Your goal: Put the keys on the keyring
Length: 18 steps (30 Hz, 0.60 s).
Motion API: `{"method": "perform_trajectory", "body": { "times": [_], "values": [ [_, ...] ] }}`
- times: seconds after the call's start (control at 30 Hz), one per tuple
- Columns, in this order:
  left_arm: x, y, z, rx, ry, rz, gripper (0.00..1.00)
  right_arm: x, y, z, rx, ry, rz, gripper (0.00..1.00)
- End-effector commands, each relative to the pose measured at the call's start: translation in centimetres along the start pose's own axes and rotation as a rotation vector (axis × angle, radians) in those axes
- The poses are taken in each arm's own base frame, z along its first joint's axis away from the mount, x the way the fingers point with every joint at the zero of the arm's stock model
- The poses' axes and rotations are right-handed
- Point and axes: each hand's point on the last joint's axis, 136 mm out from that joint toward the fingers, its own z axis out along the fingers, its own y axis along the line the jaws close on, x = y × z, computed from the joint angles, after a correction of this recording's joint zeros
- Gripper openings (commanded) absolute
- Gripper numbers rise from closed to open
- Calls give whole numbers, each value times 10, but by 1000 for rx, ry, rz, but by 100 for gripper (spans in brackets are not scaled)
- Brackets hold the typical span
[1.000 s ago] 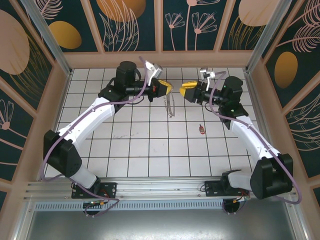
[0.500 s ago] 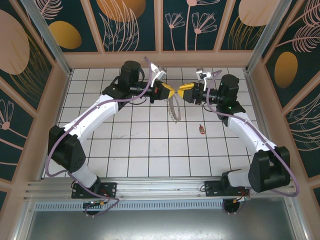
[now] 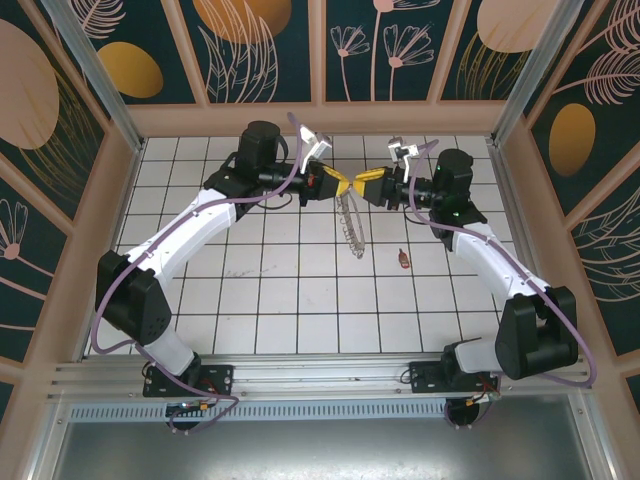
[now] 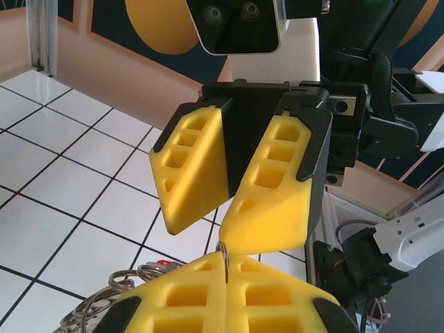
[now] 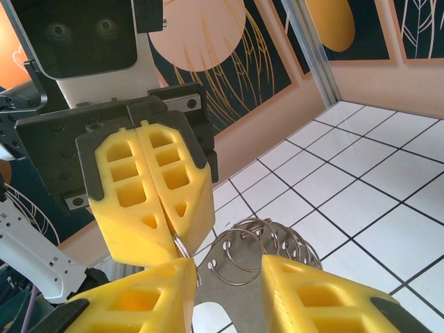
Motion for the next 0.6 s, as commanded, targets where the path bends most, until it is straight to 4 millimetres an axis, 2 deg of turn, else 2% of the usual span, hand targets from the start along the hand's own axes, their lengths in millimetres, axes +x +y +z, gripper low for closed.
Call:
{"method": "perform_trajectory", "body": {
  "times": [0.0,0.27,0.37,0.5,0.57],
  "values": [
    [-19,-15,-1,60,-41,58,0,-13,16,8,-65,-8,-66,30],
    [-18,-15,1,63,-41,54,0,-12,22,10,-88,-2,-70,30],
    [-18,-14,1,64,-42,53,0,-12,23,11,-92,1,-71,21],
    [-18,-15,1,71,-42,52,0,-12,24,10,-96,1,-75,0],
    [-19,-15,1,71,-48,45,0,-13,23,10,-93,-5,-74,0]
  ]
}}
